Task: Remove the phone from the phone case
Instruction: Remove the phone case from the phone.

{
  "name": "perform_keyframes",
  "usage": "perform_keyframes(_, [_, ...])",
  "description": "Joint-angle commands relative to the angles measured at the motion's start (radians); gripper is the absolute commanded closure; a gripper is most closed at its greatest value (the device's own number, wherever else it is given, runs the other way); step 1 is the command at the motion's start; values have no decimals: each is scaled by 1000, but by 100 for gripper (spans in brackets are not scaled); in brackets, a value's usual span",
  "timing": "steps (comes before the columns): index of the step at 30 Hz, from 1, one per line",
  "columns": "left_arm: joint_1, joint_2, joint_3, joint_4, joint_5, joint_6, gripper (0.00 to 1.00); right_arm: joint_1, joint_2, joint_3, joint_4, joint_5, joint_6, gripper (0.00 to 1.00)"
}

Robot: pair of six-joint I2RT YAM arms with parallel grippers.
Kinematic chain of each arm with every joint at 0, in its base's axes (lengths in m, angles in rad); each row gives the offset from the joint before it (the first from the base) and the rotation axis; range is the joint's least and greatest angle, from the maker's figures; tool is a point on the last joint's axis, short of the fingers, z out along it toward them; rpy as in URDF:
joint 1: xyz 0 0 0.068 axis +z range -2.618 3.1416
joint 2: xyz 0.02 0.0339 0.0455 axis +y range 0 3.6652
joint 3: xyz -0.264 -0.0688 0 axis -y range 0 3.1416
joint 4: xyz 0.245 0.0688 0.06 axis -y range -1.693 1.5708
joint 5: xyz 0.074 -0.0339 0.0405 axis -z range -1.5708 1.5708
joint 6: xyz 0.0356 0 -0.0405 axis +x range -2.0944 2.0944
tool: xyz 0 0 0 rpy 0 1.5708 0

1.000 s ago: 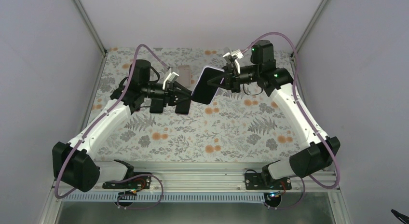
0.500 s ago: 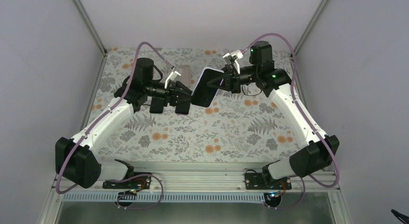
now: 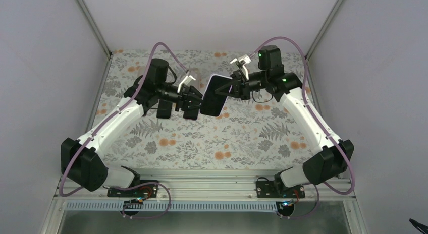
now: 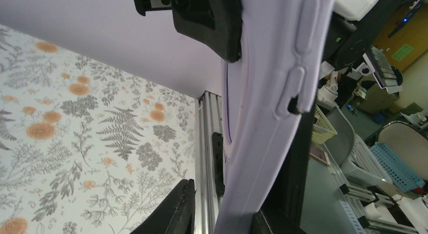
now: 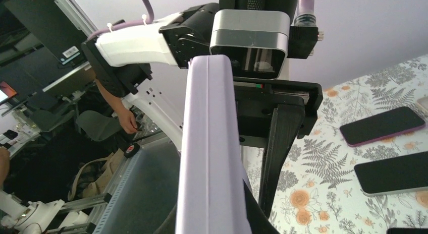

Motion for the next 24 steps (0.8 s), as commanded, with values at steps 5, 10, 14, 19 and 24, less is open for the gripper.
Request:
perform_keyframes(5, [-80, 36, 66, 72, -82, 32, 79, 175, 50, -16, -95, -3, -89, 96])
perform_keyframes(10, [-89, 18, 68, 48, -44, 66, 82, 178, 60, -9, -120, 5, -115, 96])
perform_keyframes(14, [-88, 4, 67, 54, -17, 55, 86, 177, 67, 2, -130, 18, -125, 96])
perform_keyframes(19, [-67, -7, 32, 111, 8, -6, 97, 164, 92, 102, -222, 91, -195, 96])
perform_keyframes(24, [-42, -9, 21, 148, 18, -65, 98, 137, 113, 145, -252, 108, -202, 92])
